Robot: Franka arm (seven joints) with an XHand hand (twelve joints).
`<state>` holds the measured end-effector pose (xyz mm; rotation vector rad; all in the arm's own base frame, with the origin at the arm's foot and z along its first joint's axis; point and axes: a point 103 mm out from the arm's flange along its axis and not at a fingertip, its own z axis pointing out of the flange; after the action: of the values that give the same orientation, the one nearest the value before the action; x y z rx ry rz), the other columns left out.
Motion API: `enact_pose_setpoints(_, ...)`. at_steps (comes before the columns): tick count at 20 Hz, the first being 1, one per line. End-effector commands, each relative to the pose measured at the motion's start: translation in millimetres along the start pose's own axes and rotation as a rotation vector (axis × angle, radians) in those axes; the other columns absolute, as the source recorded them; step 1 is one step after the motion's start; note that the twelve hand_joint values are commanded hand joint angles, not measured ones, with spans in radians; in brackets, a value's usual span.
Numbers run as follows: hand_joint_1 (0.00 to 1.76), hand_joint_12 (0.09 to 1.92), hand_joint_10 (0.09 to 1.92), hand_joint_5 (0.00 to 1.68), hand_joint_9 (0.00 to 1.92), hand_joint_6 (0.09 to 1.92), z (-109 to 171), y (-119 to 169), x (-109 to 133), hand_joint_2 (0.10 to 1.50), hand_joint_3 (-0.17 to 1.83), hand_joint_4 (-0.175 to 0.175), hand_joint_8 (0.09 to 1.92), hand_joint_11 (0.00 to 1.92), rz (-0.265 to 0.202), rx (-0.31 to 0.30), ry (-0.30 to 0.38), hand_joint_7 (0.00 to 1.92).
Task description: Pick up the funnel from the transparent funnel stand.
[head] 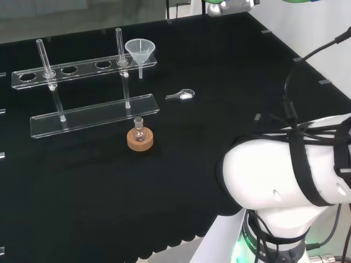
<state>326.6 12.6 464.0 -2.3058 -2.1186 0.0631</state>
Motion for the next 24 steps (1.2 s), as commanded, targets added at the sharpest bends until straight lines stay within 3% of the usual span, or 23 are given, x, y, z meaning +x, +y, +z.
enact_pose_setpoints(1,0.0,1.26,0.63,0.22,0.13,0.09,12,19,-5,1.17,0.43,-0.002,0.53,0.0,0.028,0.014,0.001,0.03)
enact_pose_setpoints(11,0.0,1.24,0.64,0.23,0.14,0.09,30,82,-6,1.16,0.39,-0.005,0.54,0.0,-0.045,0.058,0.034,0.04)
enact_pose_setpoints(17,0.1,1.25,0.68,0.26,0.18,0.09,48,111,9,1.12,0.31,-0.015,0.56,0.0,-0.082,0.092,0.034,0.07)
enact_pose_setpoints(24,0.28,1.31,0.71,0.26,0.22,0.09,68,135,30,1.02,0.25,-0.021,0.61,0.0,-0.09,0.123,0.025,0.09)
